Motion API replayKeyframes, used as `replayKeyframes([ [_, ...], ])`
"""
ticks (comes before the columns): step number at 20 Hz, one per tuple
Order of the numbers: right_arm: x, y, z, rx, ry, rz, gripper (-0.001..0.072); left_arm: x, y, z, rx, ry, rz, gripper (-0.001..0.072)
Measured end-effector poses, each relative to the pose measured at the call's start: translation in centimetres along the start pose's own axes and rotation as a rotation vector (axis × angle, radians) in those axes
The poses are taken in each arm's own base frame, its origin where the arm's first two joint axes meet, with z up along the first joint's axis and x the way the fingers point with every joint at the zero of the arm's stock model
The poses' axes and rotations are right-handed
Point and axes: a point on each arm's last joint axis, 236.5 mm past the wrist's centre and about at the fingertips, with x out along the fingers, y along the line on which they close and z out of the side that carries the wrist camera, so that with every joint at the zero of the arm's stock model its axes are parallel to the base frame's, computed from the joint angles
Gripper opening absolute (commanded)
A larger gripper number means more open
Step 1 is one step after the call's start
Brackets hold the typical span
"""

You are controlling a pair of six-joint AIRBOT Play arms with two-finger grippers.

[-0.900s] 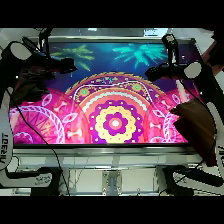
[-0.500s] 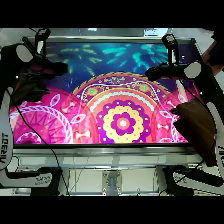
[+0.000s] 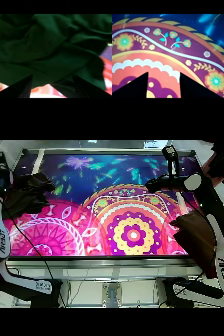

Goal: Fold the shirts.

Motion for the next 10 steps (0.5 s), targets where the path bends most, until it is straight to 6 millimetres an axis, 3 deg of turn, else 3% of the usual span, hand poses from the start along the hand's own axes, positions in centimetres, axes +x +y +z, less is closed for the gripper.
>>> replayKeyframes([
  [4, 0.0, 0.4, 0.5, 0.024, -0.022, 0.017, 0.0448, 6.7, 2.6, -4.3, -0.11, 0.133, 0.025, 0.0588],
  [7, -0.1, 1.5, 1.0, 0.077, -0.041, 0.065, 0.0448, 9.7, 2.7, -5.9, -0.119, 0.166, 0.008, 0.0588],
  [10, -0.2, 2.7, 1.7, 0.132, -0.064, 0.118, 0.0447, 11.4, 2.1, -6.6, -0.095, 0.17, -0.024, 0.0588],
])
